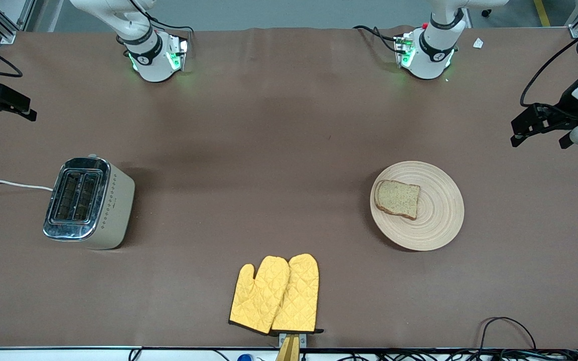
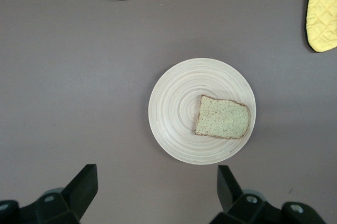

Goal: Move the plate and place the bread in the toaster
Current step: 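Move the left gripper down toward the rim of the wooden plate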

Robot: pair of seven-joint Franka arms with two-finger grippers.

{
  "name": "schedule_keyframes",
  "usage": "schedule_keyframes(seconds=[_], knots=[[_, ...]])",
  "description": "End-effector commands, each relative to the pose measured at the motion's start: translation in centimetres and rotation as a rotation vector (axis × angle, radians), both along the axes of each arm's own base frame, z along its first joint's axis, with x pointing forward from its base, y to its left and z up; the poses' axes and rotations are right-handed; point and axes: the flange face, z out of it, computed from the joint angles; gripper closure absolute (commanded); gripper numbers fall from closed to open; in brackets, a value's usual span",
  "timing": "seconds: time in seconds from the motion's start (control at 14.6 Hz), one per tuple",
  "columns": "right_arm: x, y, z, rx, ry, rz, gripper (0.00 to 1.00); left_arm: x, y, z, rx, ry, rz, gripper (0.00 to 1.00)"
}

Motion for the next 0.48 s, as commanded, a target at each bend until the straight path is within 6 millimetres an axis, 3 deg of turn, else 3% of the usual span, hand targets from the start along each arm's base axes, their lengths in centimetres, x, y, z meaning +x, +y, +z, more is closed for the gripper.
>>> schedule_keyframes(seconds=[0.0, 0.41], knots=[[-0.14, -0.39, 0.18, 0.017, 0.001, -0.003, 0.0, 0.62, 0.24, 0.28, 0.013, -0.01, 0.006, 0.0], [-0.14, -0.39, 0.18, 0.017, 0.001, -0.003, 0.0, 0.8, 0.87, -0.61, 0.022, 0.014, -0.001, 0.0]])
